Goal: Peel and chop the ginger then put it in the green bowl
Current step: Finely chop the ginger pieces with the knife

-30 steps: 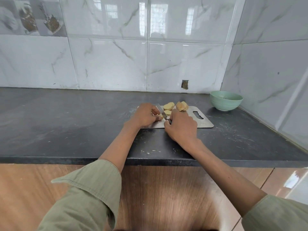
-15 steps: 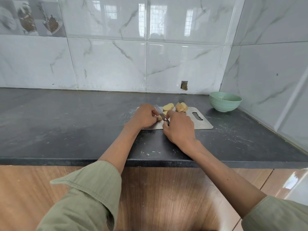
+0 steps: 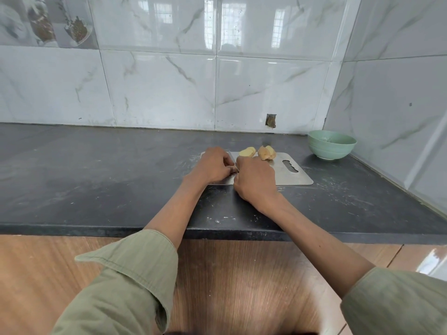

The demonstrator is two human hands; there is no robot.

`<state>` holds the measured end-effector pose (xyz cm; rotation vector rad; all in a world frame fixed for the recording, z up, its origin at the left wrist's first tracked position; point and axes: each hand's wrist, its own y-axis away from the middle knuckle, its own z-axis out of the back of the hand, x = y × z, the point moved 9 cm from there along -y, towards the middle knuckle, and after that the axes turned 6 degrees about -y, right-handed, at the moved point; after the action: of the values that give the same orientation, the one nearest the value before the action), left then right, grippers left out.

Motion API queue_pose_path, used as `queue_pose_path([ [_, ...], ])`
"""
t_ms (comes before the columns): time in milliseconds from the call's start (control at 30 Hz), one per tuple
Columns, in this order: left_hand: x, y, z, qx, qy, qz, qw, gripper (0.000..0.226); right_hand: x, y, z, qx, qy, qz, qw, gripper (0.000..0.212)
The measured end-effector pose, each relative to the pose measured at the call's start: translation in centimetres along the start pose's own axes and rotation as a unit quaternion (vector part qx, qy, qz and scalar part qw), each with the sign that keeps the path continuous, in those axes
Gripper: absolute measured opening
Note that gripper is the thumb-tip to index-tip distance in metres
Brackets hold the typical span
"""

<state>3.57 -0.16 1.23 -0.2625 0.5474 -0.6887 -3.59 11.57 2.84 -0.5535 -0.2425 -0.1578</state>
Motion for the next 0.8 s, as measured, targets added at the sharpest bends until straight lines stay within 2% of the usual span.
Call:
queue_pose_path([
  [233,0.6,-0.2,-0.2,-0.005,0.011,0.011,1.0,0.01,-2.4,0.8,0.6,-0.028,-0.051,-0.069,0.996,0.018],
  [400,1.6,-0.1,0.1,0.009,0.049,0.029,0.998,0.022,-2.2,1.0,1.1,-0.054,-0.096,-0.06,0.992,0.019],
  [800,1.3,0.1,0.2,0.002,0.045,0.029,0.999,0.003,-1.4,0.8,0.0,-0.048,-0.072,-0.035,0.996,0.017],
])
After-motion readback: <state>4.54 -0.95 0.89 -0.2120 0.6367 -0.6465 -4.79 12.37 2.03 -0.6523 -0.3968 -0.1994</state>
